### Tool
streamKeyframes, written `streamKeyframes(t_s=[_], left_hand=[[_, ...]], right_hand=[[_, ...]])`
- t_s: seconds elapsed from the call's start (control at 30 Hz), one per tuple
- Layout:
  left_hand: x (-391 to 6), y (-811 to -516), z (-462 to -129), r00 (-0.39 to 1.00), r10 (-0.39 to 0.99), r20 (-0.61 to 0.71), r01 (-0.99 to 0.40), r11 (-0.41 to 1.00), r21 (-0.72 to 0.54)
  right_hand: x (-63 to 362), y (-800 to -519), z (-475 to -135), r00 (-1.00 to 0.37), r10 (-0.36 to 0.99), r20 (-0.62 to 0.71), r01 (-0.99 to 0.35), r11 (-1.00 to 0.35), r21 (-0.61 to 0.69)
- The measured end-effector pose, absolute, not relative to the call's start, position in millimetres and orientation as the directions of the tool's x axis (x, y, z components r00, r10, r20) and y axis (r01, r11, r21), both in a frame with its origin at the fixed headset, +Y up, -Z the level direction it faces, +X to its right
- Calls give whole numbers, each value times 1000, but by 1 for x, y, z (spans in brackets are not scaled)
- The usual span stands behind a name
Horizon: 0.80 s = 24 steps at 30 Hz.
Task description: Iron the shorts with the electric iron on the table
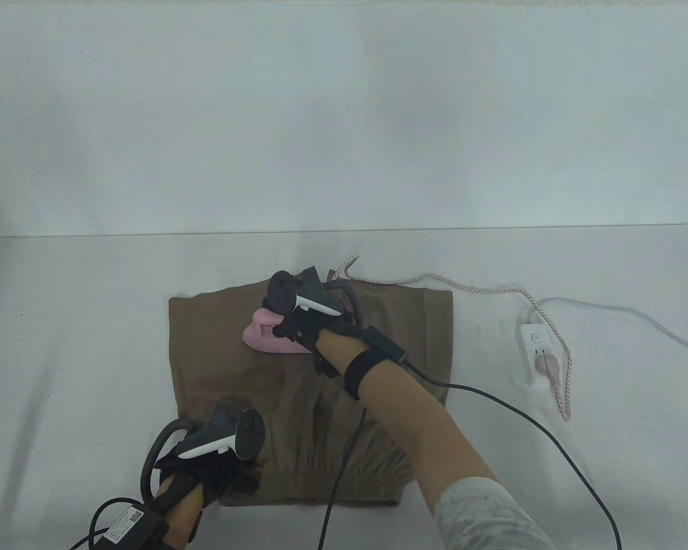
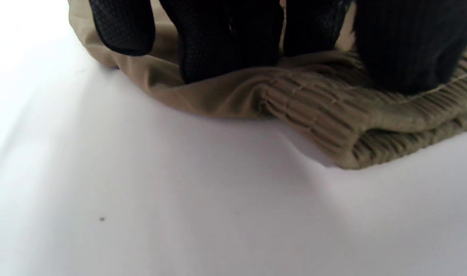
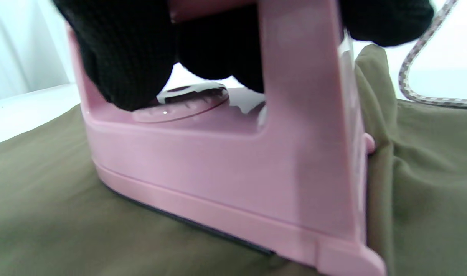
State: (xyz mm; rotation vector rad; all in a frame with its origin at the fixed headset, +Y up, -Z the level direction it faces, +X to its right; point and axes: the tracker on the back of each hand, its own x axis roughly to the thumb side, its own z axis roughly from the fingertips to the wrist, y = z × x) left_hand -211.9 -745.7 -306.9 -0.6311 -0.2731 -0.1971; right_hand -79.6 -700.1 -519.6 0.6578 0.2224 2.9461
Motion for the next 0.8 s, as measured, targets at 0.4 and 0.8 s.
streamKeyframes(t_s=[0.4,0.8], left_hand=[[-212,-746,-306,946,-96,310,261,792,-551],[-212,-746,-306,944,-97,315,265,791,-551]], right_hand=[[-143,-706,-501,-851,179,494,-99,-978,184],[-187,-705,-471,-806,166,568,-64,-979,196]])
